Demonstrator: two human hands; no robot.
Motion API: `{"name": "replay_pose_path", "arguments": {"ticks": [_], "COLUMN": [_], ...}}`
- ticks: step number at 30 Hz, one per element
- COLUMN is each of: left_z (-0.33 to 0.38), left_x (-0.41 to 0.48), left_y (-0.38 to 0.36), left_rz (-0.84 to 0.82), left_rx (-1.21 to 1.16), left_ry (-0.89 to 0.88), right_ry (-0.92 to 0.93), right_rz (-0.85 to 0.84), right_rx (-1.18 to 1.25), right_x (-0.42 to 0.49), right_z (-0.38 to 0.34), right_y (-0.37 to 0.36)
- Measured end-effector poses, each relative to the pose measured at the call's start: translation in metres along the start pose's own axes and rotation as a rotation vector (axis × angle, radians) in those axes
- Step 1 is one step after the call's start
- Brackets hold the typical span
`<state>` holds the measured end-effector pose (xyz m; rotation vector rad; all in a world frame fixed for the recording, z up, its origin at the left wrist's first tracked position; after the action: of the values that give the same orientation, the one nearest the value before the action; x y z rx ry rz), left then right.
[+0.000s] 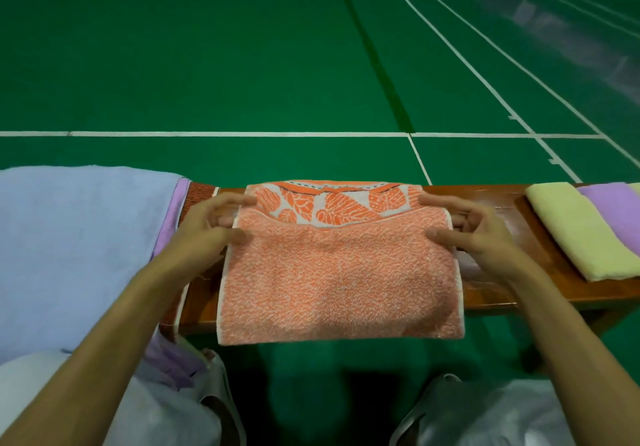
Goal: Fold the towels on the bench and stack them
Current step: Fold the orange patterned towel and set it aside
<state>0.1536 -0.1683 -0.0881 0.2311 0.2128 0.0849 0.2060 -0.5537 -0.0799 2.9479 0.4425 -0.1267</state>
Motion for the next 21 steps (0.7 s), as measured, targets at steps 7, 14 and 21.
{"name": "replay_pose_path", "arguments": {"ticks": [7, 14, 21], "left_z": [0.022, 0.044, 0.063], "left_x": [-0.012, -0.024, -0.009], "left_y": [0.023, 0.035, 0.036], "left_rz": [0.115, 0.174, 0.197], "left_rx": [0.301, 0.396, -0.133], "left_ry": [-0.147, -0.289, -0.364], "right_ry": [0.008, 0.194, 0.417], "right_rz": [0.117, 0.233, 0.447], "right_rx": [-0.199, -0.511, -0.162], "right_x": [-0.010, -0.020, -0.010], "right_z": [-0.019, -0.065, -0.092], "right_y": [0.021, 0.029, 0.022]}}
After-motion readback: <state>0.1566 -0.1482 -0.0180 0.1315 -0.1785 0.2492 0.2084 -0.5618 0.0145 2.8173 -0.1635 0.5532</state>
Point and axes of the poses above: each hand's wrist, its own x-axis towards the middle knuckle, its own y-axis out of the back of the hand, z = x × y, the point moved 8 cm from there along x, towards the middle knuckle, and after that the axes turned 1 degree about -x, right-handed, at the moved point
